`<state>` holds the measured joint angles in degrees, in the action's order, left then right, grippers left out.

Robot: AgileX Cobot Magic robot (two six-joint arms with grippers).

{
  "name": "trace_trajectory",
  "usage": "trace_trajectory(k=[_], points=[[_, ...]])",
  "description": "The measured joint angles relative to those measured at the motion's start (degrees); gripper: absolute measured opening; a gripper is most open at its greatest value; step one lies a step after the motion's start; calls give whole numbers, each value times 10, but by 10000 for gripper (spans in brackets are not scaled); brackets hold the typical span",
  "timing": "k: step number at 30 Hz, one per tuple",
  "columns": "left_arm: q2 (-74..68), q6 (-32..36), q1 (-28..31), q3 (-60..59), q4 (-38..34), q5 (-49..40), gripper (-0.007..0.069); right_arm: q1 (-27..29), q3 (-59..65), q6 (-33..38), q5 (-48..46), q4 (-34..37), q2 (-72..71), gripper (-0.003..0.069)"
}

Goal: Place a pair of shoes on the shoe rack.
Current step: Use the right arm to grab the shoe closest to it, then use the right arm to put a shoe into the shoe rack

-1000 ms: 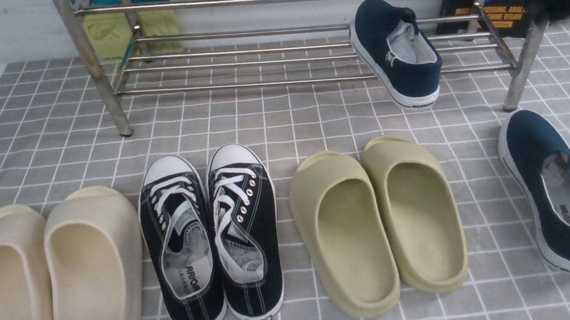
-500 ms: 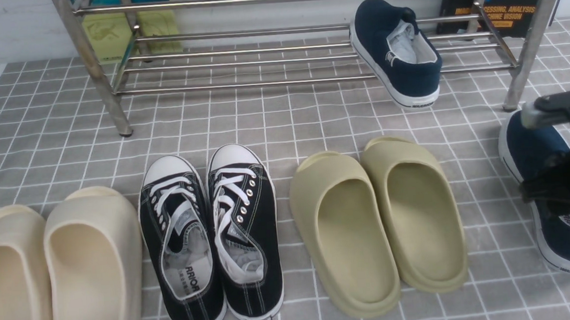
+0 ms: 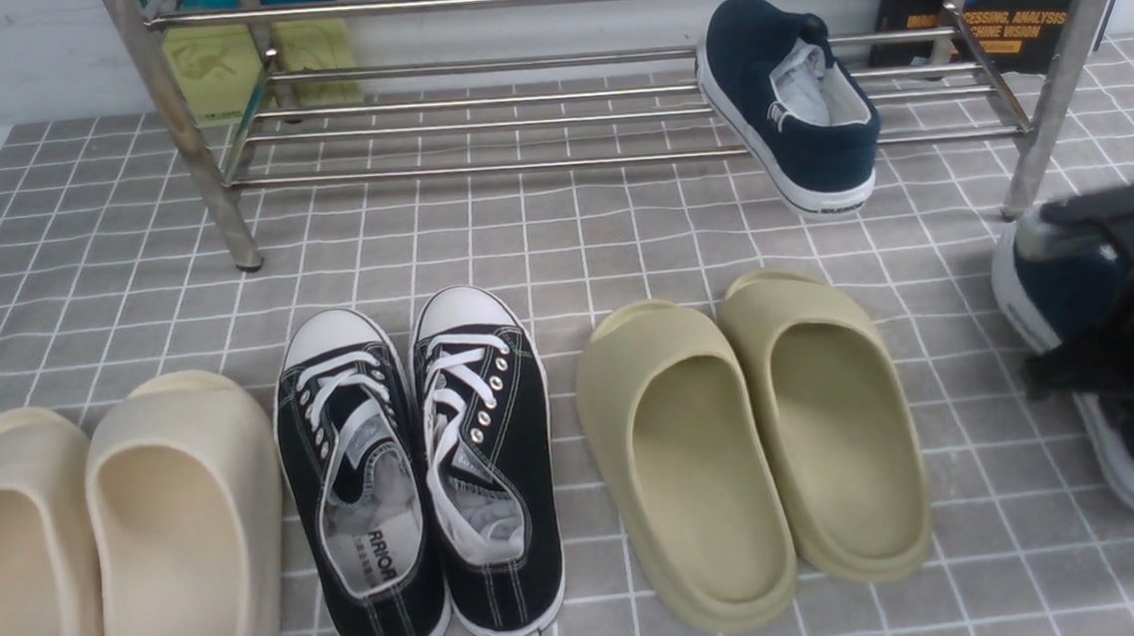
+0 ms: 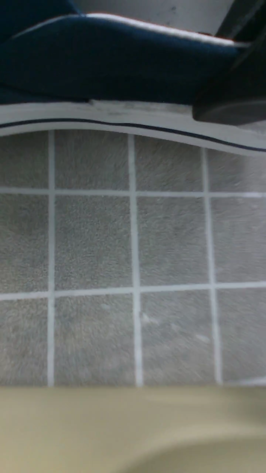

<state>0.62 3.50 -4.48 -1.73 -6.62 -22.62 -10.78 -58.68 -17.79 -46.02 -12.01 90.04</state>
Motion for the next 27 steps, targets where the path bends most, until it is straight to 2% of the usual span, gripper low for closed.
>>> trace_trajectory(k=[8,16,27], points=[[0,0,0,0,0,0,239,-23,-121,51,-36,22,-3,26],[0,0,0,0,0,0,239,-23,-299,102,-43,19,139,26],[0,0,0,0,0,0,239,-23,-537,108,-50,-21,316,26]])
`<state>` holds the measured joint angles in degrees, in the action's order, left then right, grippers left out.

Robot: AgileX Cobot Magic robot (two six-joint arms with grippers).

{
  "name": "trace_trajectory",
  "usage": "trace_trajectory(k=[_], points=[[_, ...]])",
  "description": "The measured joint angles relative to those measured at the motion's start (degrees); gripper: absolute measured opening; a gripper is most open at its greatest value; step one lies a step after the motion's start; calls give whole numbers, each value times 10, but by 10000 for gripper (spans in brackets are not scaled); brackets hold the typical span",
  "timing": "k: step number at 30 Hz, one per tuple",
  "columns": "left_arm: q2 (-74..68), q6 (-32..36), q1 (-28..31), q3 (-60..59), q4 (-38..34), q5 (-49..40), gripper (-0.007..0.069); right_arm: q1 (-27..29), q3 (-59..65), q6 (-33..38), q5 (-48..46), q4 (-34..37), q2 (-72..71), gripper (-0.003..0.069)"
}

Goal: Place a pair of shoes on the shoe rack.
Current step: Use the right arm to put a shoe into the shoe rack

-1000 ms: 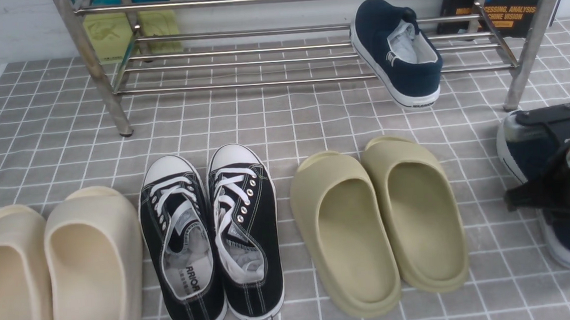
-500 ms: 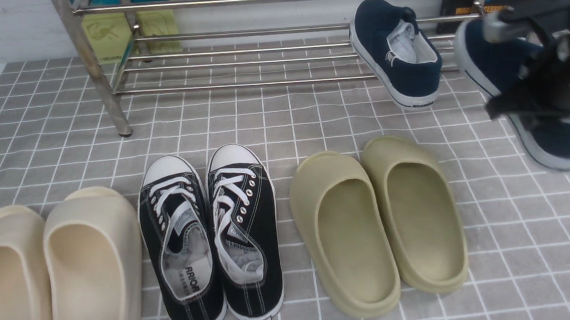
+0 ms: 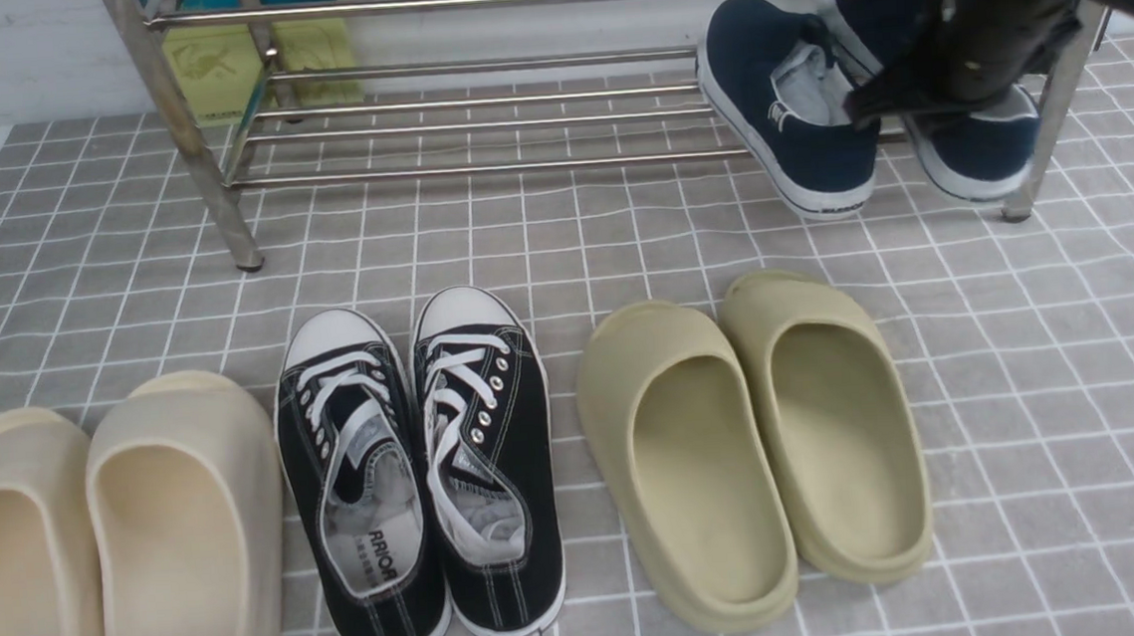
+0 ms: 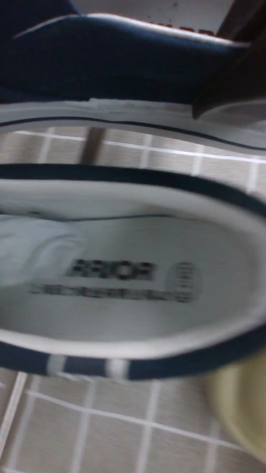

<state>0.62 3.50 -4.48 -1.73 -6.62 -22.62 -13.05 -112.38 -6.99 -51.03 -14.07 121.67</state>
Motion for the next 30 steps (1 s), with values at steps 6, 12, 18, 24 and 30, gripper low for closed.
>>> trace_trajectory(k=[6,12,18,24,30], points=[[0,0,0,0,0,0,239,0,-80,0,-19,-7,66,26],[0,0,0,0,0,0,239,0,-108,16,-40,-6,87,50],[0,0,0,0,0,0,239,0,-113,26,-56,-13,82,242],[0,0,0,0,0,0,239,0,-114,28,-84,-17,65,470],[0,0,0,0,0,0,239,0,-114,28,-120,13,21,598]])
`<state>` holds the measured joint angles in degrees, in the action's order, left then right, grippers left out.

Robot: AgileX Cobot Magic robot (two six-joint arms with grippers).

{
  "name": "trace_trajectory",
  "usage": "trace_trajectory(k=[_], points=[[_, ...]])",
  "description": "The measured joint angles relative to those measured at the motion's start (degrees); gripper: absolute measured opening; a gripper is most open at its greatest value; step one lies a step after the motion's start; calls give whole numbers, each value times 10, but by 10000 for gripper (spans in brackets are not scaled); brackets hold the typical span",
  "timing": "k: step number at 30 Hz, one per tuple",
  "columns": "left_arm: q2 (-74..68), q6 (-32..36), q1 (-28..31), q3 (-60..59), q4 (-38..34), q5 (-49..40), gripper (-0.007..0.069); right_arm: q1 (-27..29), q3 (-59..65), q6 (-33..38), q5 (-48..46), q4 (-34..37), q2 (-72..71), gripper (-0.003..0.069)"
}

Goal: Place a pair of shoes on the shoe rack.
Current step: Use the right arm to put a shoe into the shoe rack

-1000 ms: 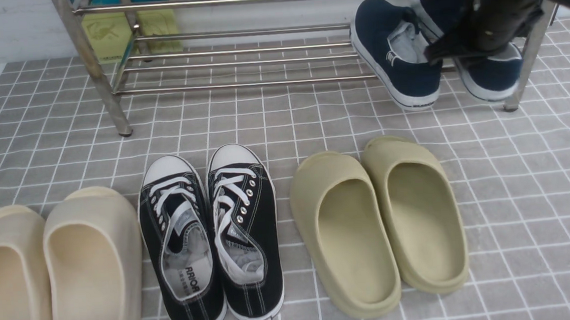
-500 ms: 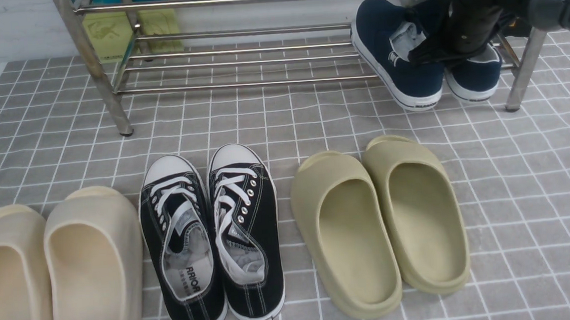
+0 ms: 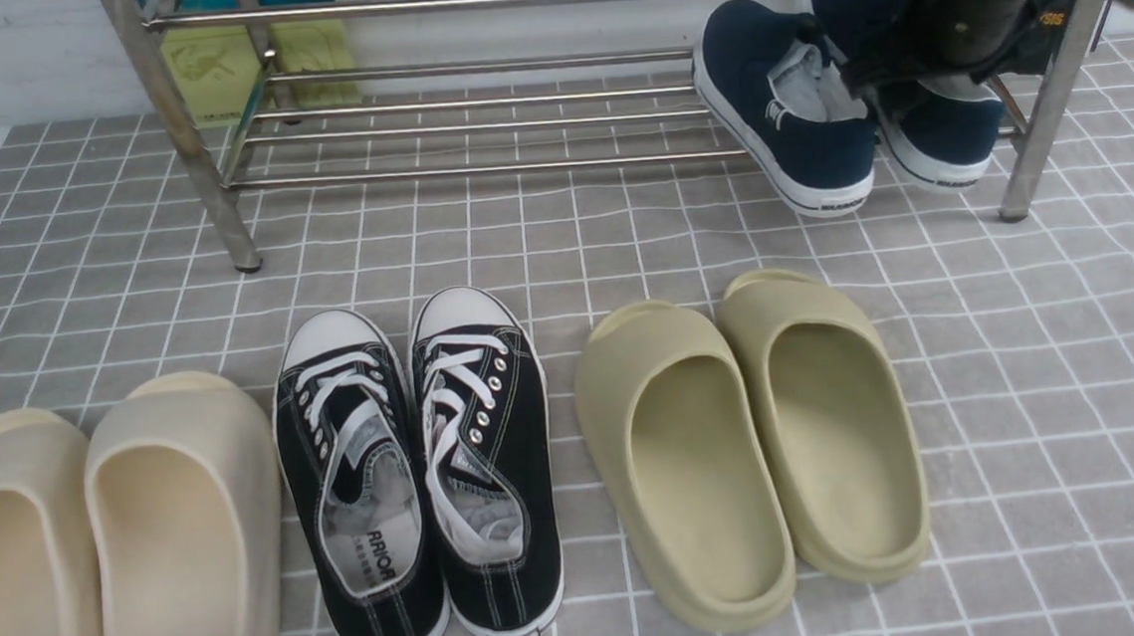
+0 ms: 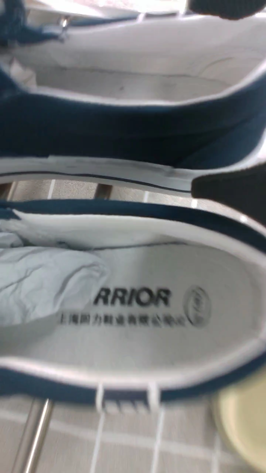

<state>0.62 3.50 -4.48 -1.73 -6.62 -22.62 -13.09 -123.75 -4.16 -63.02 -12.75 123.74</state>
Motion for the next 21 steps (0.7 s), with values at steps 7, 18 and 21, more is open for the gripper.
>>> trace_trajectory(k=[7,18,21], points=[[0,0,0,0,0,0,239,-1,0,0,-54,38,-52,524],[0,0,0,0,0,0,239,-1,93,17,-84,112,-96,53],[0,0,0,0,0,0,239,-1,161,31,-66,138,-96,-2]])
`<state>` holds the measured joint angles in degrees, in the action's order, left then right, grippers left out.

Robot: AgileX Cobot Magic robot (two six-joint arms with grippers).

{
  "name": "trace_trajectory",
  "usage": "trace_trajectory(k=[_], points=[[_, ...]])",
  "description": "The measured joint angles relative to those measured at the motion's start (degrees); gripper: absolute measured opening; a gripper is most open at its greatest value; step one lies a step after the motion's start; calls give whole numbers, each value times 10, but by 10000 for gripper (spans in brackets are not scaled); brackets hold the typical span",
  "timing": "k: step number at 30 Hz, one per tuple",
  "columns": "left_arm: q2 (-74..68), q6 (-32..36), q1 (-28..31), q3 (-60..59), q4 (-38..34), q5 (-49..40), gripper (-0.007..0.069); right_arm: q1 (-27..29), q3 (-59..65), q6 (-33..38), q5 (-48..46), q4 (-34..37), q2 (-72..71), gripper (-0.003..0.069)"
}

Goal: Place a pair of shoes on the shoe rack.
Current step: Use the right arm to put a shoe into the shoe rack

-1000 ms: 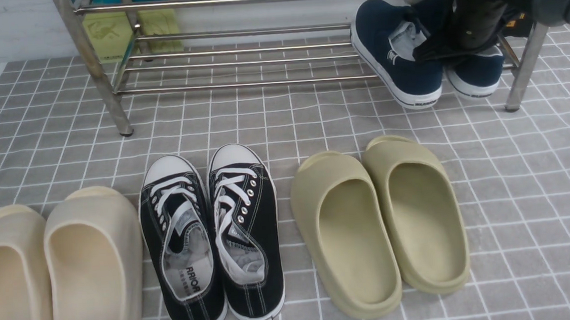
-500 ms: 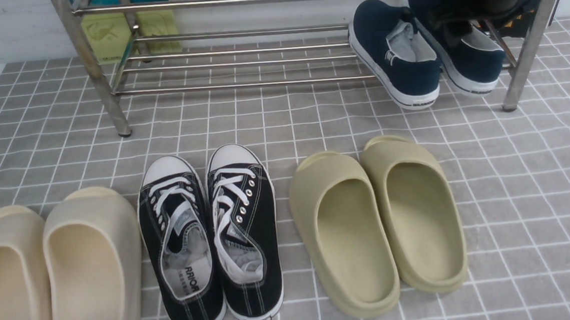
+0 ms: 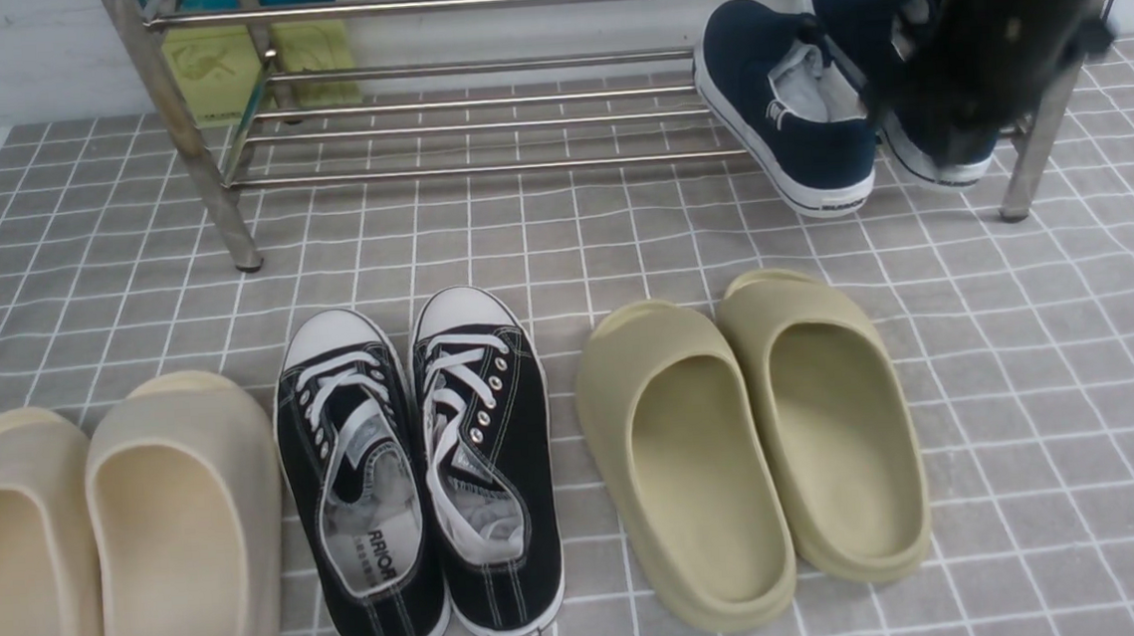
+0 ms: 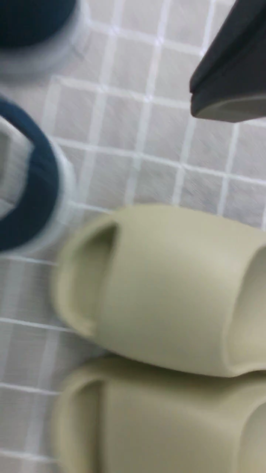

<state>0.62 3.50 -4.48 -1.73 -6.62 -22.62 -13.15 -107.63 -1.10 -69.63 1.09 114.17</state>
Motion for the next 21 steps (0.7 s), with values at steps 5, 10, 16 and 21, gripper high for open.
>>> trace_trajectory(k=[5,10,16,21], points=[[0,0,1,0,0,0,239,0,67,1,151,11,15,-3],[0,0,1,0,0,0,239,0,71,0,241,53,35,-3],[0,0,1,0,0,0,239,-1,73,0,298,120,37,-2],[0,0,1,0,0,0,239,-2,73,0,337,128,42,7]])
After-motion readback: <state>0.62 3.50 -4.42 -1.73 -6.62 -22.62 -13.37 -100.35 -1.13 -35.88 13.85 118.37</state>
